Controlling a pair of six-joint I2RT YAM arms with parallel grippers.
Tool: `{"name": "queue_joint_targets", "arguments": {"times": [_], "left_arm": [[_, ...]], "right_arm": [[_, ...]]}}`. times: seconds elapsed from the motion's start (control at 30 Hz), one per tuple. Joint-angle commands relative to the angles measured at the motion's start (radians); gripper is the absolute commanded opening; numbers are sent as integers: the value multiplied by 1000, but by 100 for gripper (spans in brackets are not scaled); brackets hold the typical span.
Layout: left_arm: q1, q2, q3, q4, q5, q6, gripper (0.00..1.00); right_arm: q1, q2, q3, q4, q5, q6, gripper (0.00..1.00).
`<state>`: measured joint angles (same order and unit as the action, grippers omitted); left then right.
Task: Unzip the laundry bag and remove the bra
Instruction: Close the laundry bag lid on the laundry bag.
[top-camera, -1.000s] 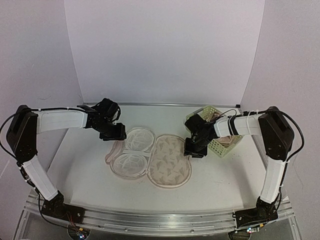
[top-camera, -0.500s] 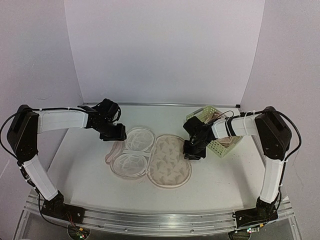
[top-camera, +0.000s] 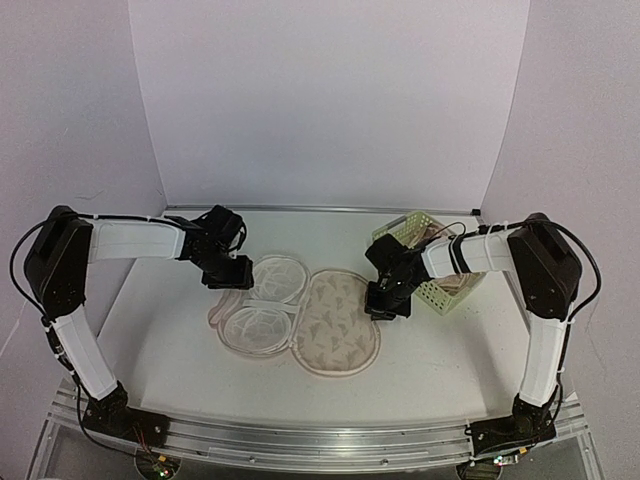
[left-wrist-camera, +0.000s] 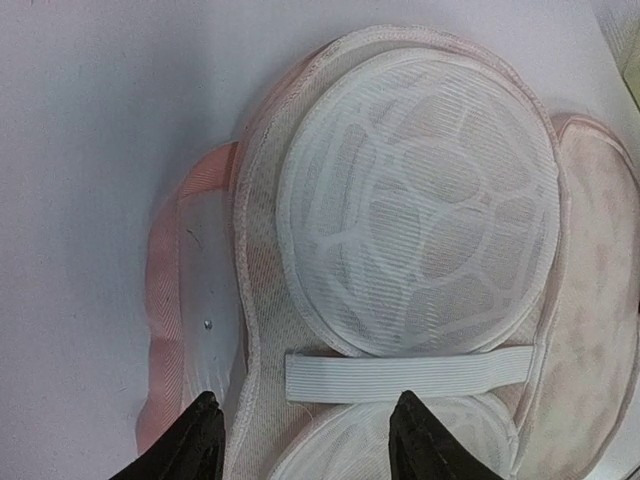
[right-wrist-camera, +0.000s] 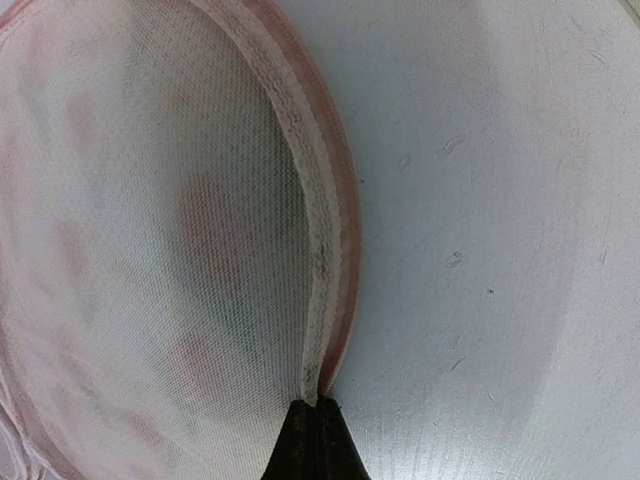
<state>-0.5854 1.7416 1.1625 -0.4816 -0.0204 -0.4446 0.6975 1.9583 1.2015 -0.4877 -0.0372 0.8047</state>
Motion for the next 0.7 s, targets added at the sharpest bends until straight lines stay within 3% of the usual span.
{"name": "queue_joint_targets", "arguments": {"times": [0.0, 0.5, 0.67], "left_arm": [[4, 10, 3, 3, -6, 10, 57], [-7, 48, -35, 11, 15, -14, 55], [-28, 77, -33, 18, 17, -31, 49]], "right_arm": [[8, -53, 22, 3, 32, -18, 0], [7, -228, 78, -108, 113, -137, 0], [8, -278, 119, -120, 81, -167, 0]]}}
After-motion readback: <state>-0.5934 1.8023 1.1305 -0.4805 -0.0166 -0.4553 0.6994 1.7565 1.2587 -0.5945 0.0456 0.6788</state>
